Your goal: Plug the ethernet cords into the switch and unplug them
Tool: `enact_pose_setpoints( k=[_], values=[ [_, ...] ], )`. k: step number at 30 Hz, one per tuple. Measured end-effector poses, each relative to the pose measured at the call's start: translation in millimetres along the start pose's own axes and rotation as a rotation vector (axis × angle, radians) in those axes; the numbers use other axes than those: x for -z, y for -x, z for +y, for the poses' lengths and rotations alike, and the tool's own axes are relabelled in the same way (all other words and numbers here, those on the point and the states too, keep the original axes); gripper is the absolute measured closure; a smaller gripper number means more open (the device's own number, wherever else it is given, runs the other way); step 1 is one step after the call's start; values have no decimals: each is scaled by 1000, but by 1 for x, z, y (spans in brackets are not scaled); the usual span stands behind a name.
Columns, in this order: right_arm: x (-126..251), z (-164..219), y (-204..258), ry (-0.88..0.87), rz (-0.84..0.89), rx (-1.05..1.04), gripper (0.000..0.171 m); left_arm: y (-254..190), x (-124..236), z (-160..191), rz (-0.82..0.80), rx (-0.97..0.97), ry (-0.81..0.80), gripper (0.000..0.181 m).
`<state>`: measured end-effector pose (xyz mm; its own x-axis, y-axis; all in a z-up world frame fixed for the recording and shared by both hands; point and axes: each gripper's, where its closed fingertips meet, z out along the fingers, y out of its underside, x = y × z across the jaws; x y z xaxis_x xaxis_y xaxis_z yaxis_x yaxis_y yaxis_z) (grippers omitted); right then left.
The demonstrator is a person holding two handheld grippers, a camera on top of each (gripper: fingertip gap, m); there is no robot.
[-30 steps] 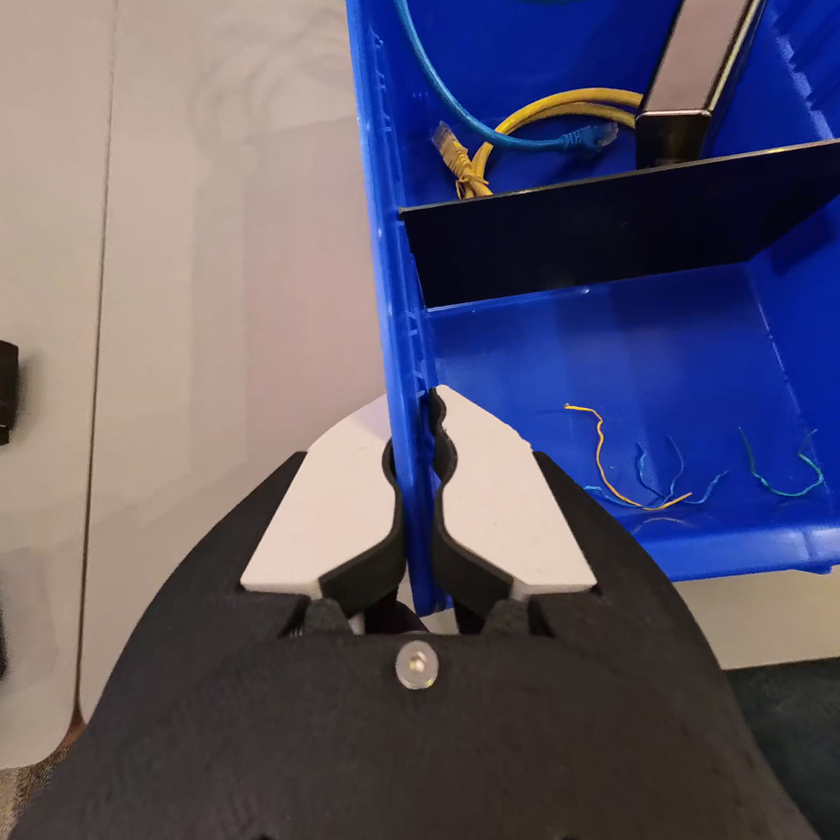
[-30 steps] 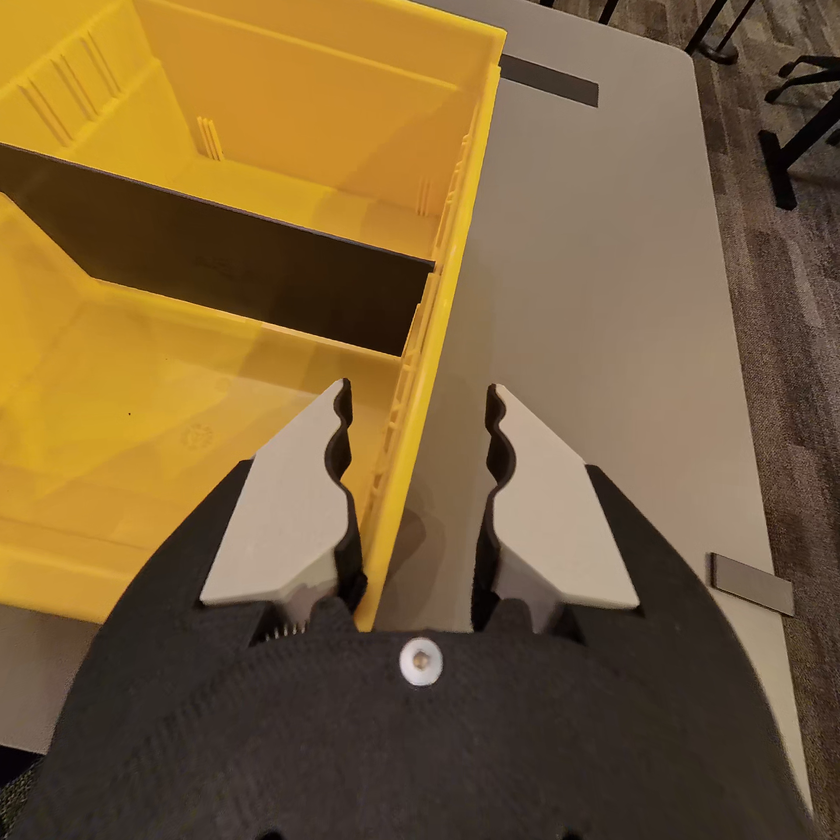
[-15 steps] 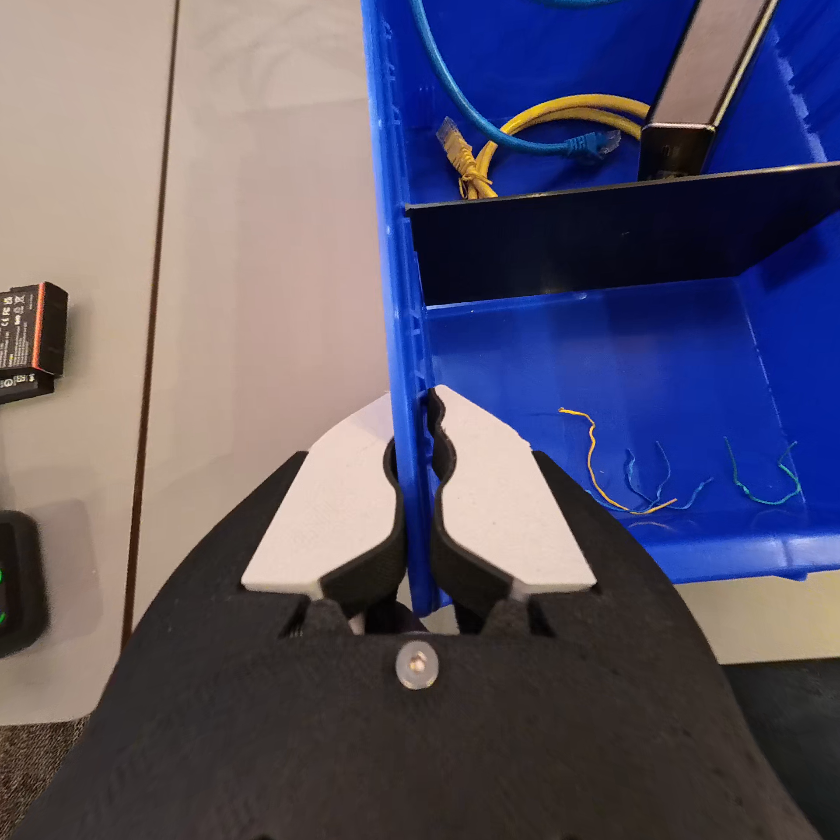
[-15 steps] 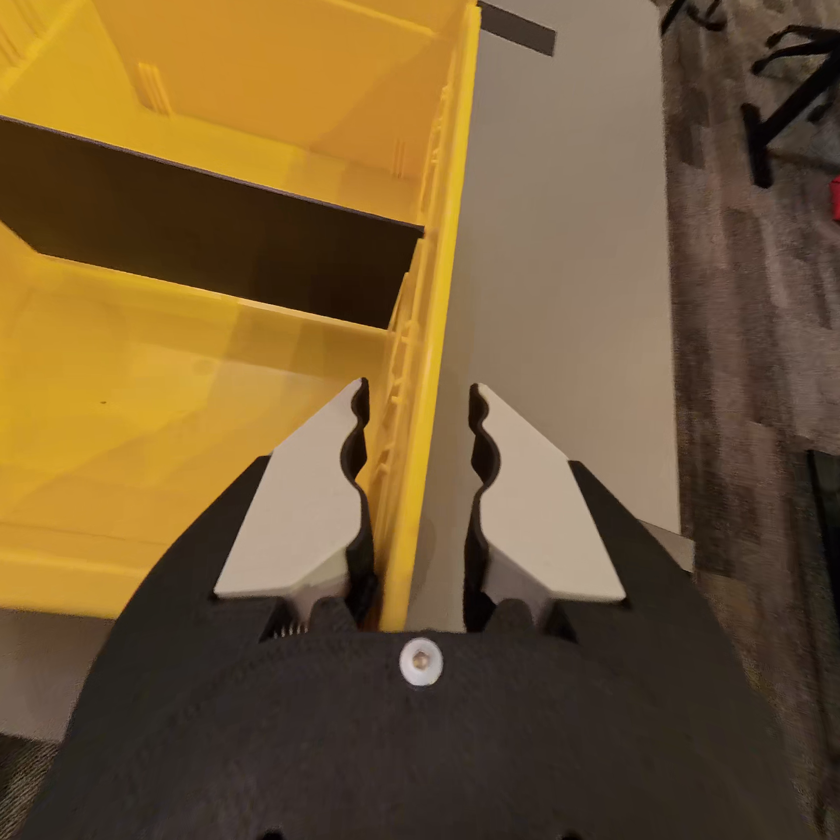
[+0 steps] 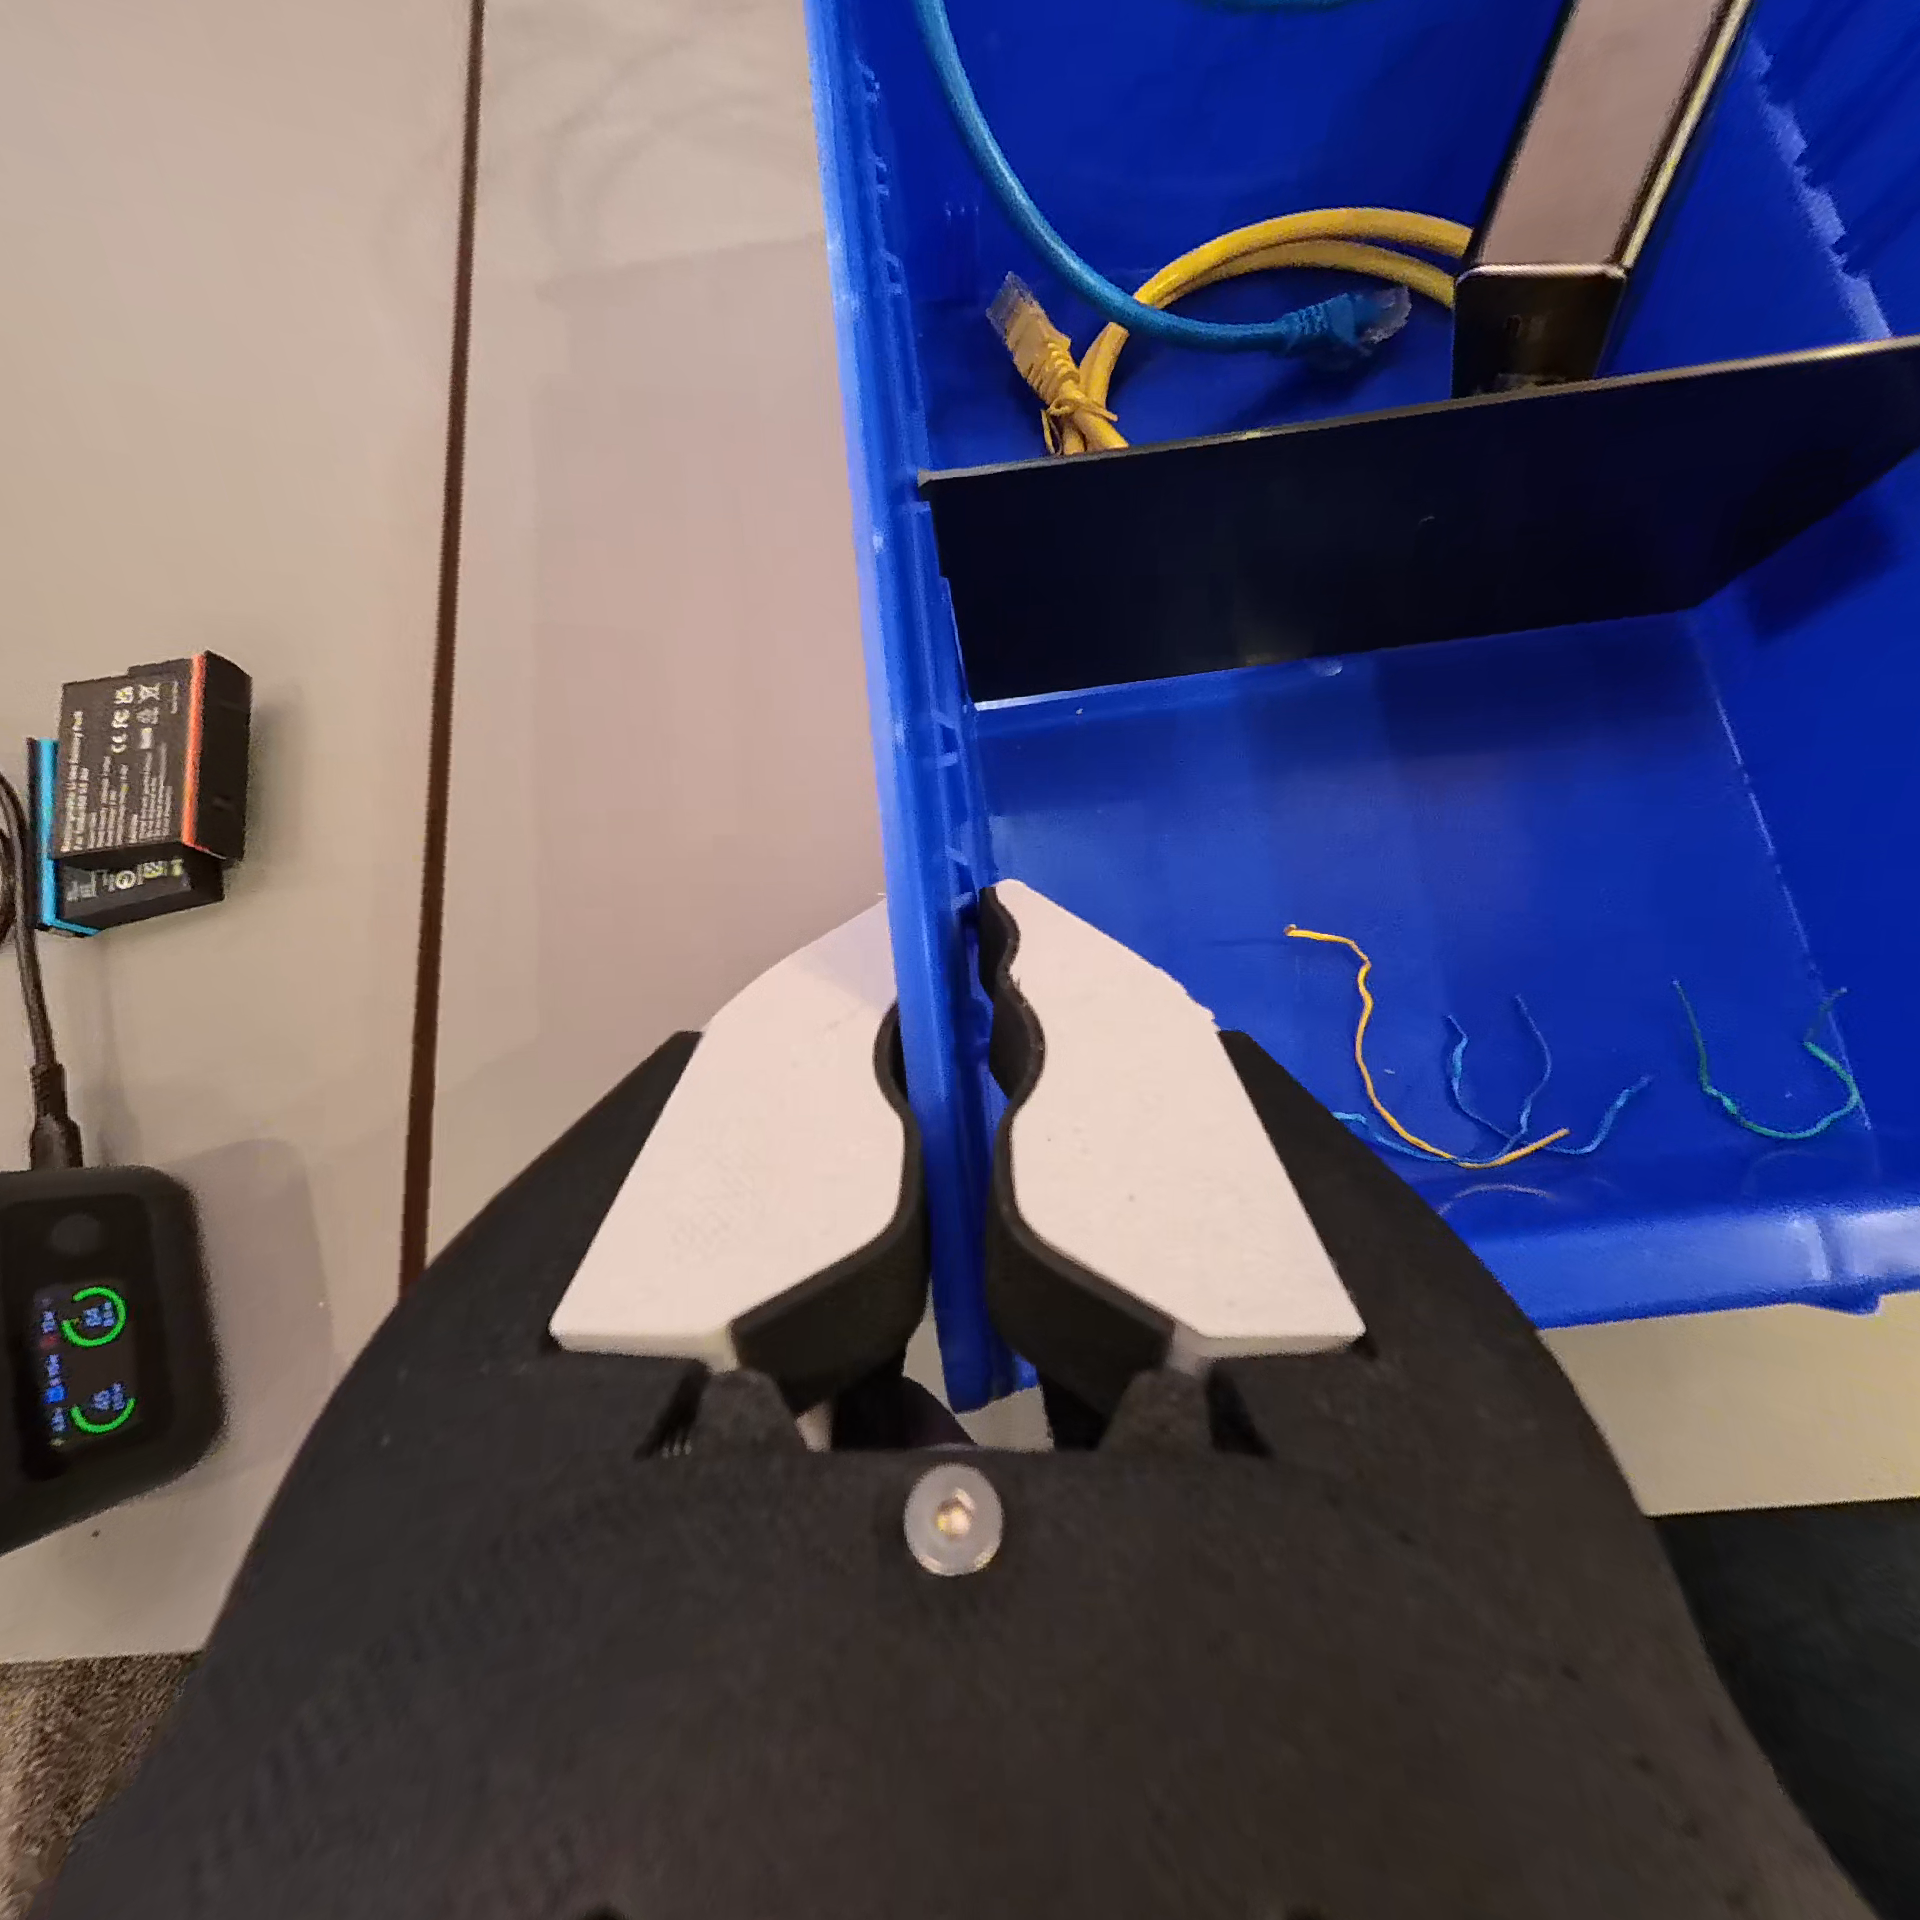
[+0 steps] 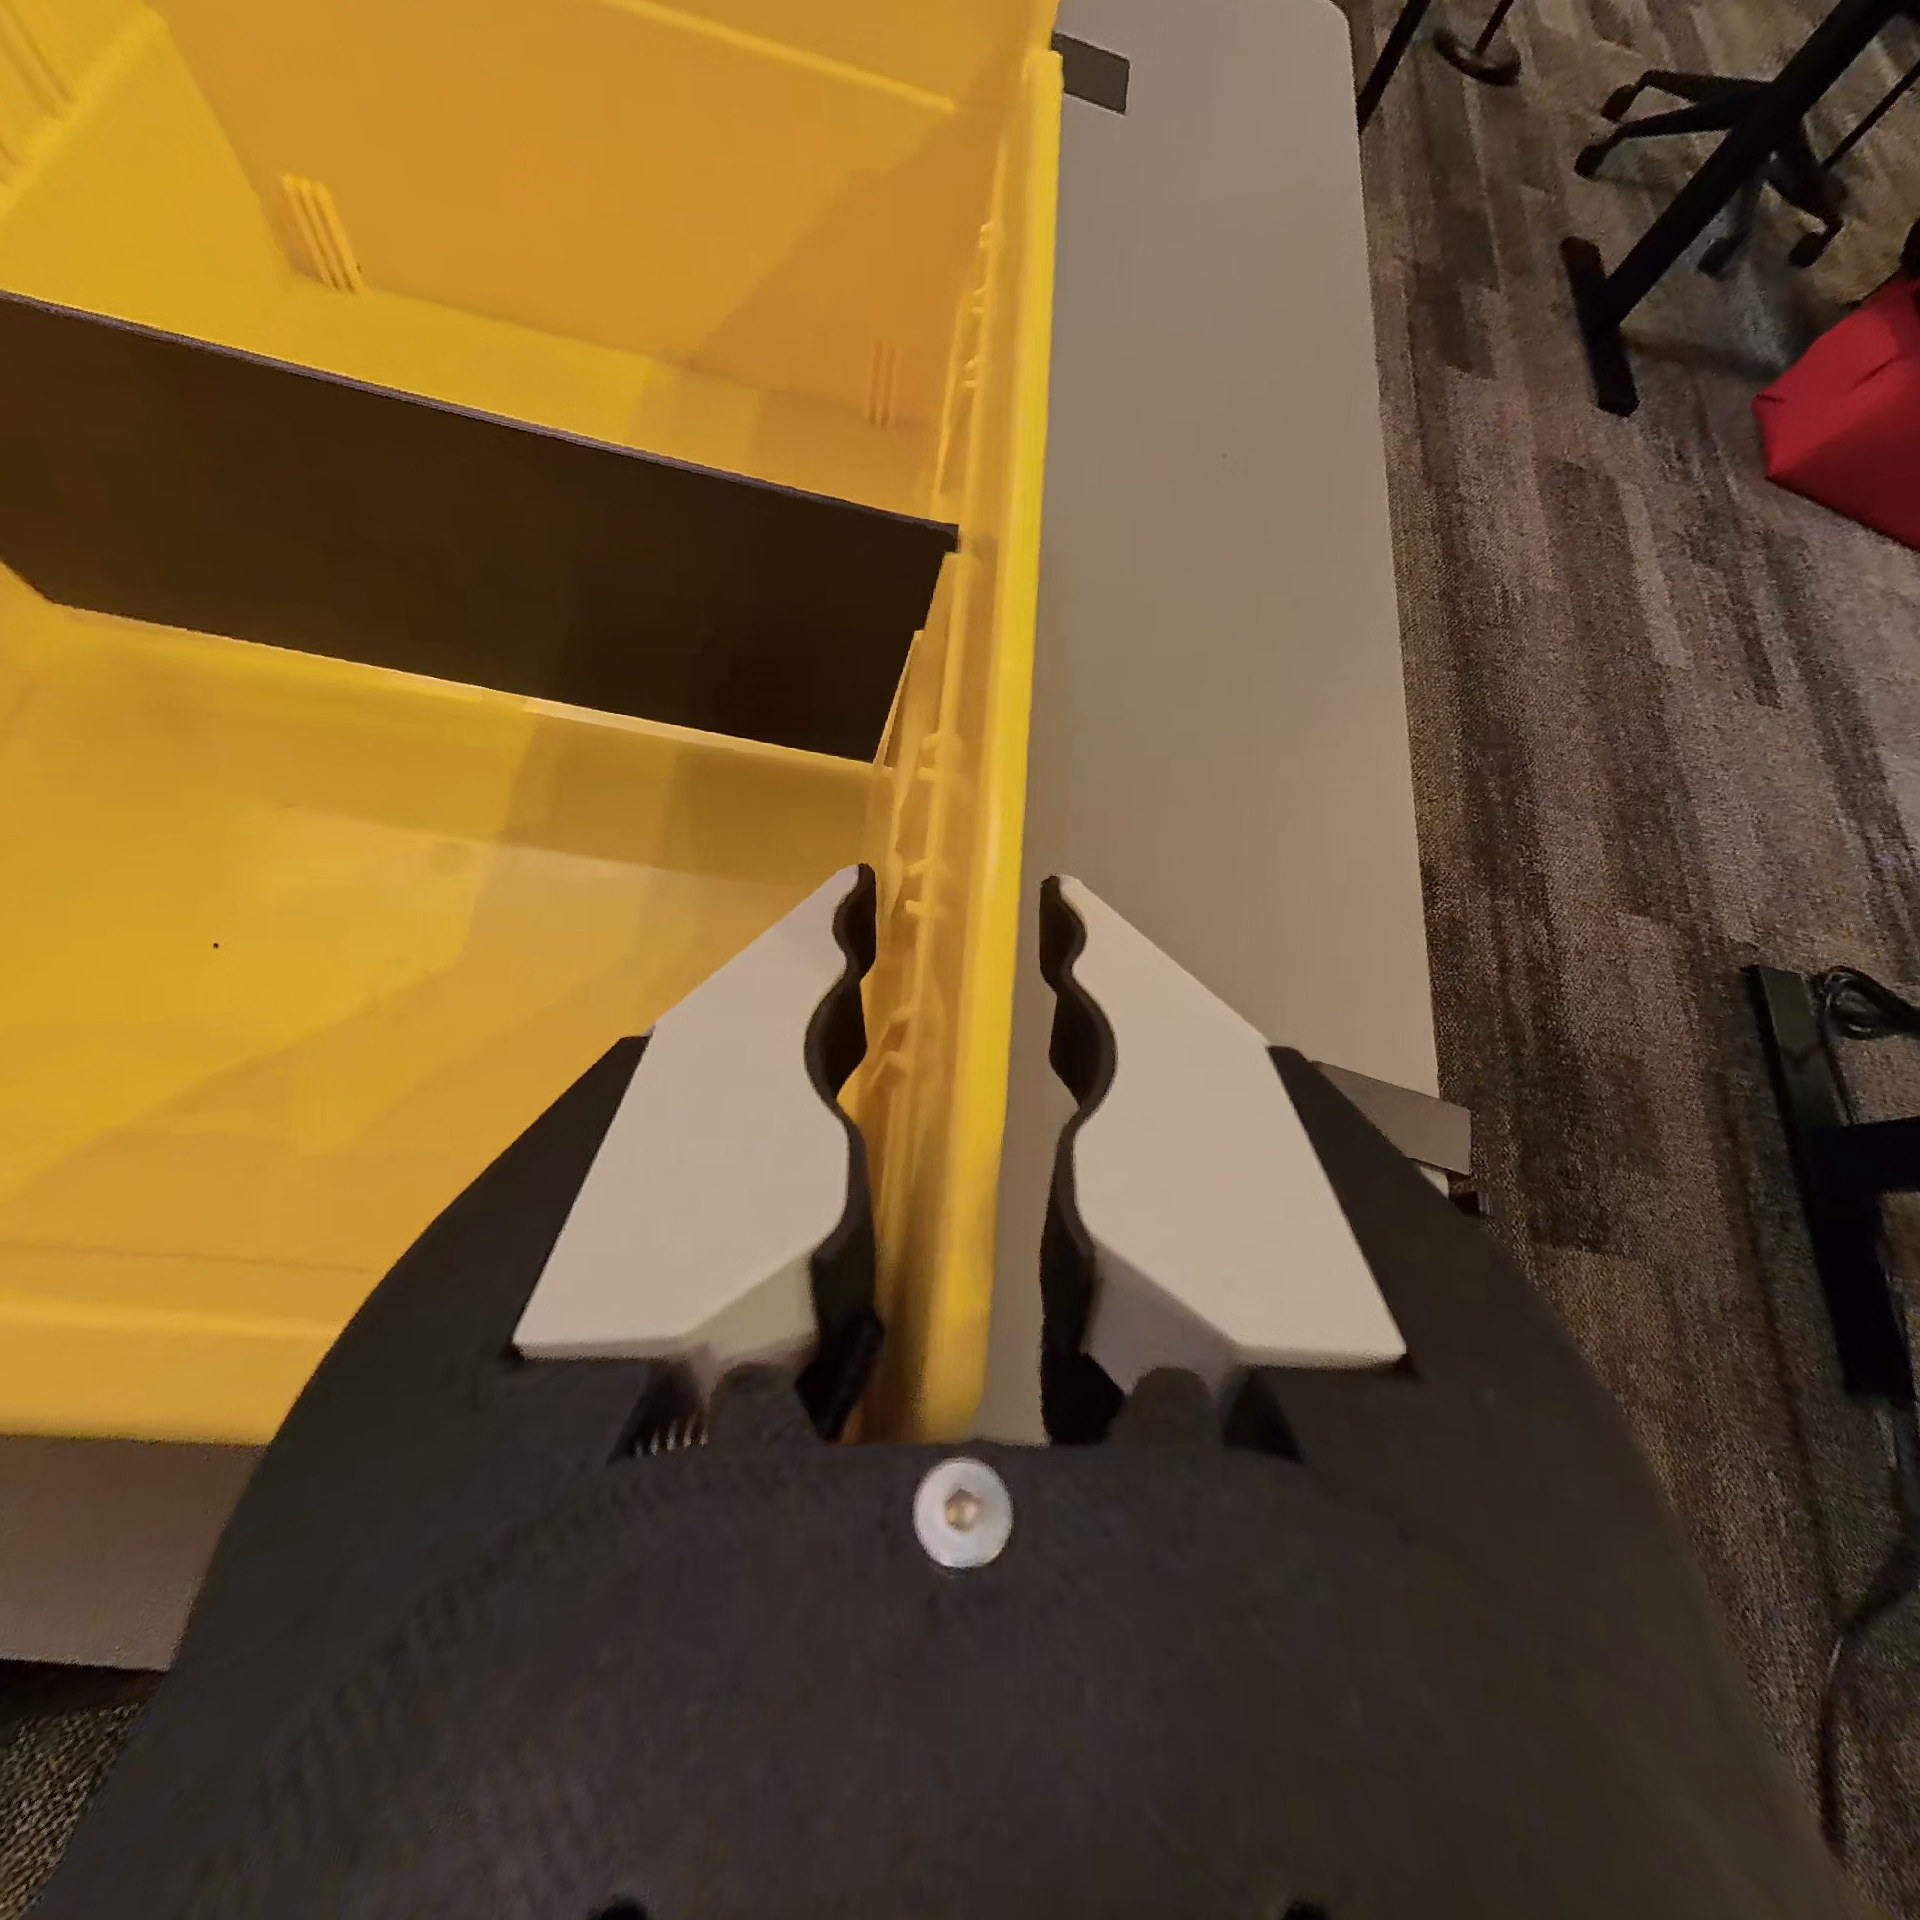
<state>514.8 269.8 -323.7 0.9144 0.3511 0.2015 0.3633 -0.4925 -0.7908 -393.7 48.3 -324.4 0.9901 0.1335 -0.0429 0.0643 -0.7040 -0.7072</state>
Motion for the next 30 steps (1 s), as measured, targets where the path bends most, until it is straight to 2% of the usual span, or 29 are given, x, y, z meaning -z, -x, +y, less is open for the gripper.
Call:
enact_pose_setpoints(
  k=[1, 5, 9, 13, 19, 24, 30],
  values=[
    [1, 0, 0, -1, 7, 6, 142, 1, 0, 0, -2, -5, 2, 175],
    [4, 1, 1, -3, 37, 18, 138, 6, 1, 1, -21, -30, -6, 171],
    [10, 1, -1, 12, 87, 52, 118, 14, 11, -8, -50, -18, -57, 135],
    [27, -9, -8, -15, 168, 103, 112, 25, 36, -27, -106, -18, -162, 119],
    [67, -53, -12, -147, 298, 182, 115, 1, 70, -68, -92, -124, -304, 121],
    [94, -103, 27, -291, 271, 296, 125, -44, 66, -91, -32, -265, -314, 121],
    [99, -141, 135, -412, 15, 480, 129, -88, 39, -108, 64, -400, -246, 116]
  ],
)
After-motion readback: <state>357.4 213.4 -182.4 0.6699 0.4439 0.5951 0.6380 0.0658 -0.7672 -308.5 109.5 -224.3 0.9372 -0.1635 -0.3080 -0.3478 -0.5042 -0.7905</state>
